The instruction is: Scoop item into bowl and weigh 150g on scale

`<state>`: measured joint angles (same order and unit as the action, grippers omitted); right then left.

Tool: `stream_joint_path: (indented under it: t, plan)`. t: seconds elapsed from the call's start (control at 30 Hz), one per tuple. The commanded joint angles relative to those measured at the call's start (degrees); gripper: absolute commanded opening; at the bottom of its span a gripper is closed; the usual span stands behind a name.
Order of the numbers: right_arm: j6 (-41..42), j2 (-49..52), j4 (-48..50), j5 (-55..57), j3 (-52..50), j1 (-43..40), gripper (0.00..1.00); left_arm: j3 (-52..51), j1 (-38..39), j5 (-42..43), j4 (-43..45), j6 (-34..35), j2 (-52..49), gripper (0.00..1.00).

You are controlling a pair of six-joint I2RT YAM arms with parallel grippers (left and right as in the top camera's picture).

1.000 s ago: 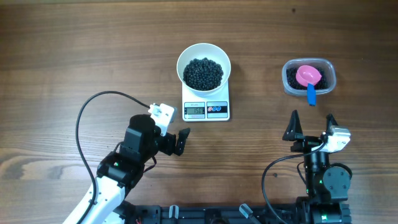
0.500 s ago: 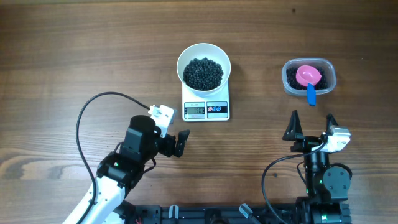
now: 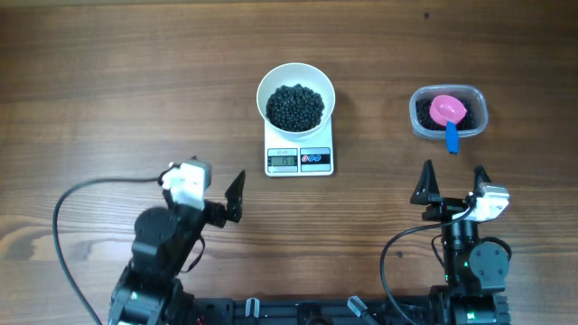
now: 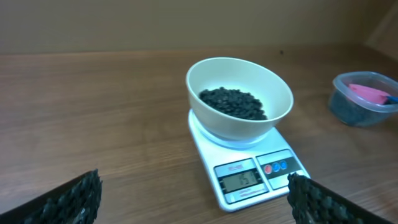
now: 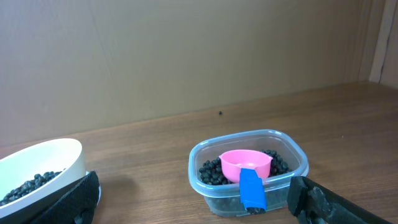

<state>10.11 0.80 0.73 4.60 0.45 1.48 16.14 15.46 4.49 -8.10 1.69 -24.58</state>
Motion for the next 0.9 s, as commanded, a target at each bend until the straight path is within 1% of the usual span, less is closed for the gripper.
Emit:
stream_joint_path:
  t: [0.0,0.07,0.2,0.23,0.33,0.4,0.5,0.87]
  plan:
    - [-1.07,-0.59,0.13,0.94,-0.15,0.35,1.00,-7.91,-3.15,-0.48,3.43,0.50,10.49,1.00]
    - [-1.09,-0.59,0.13,0.94,-0.15,0.35,1.00,-11.32,-5.49,-0.52,5.86,0.48,14.88,1.00]
    - [-1.09,-0.59,0.13,0.94,-0.15,0.35,1.00,-14.62,-13.49,-0.55,4.63,0.07,24.06,1.00]
    - [-1.09,-0.59,0.13,0.94,-0.15,0.35,1.00,-15.54,-16.06,-0.55,5.75,0.07,24.33,1.00]
    - [-1.07,-0.59,0.13,0.94,-0.15,0.35,1.00,-15.78,-20.39,-1.88,6.75,0.09,24.44,1.00]
    - [-1.09,-0.59,0.13,0.94,-0.15,0.35,1.00,-15.78,-20.79,-4.09,6.47,0.11,24.44,1.00]
    - [-1.09,-0.59,0.13,0.94,-0.15,0.35,1.00,-15.78,-20.79,-4.11,3.69,0.09,24.44,1.00]
    - [-1.07,-0.59,0.13,0.94,-0.15,0.35,1.00,-15.78,-20.79,-3.08,3.76,0.28,24.41,1.00]
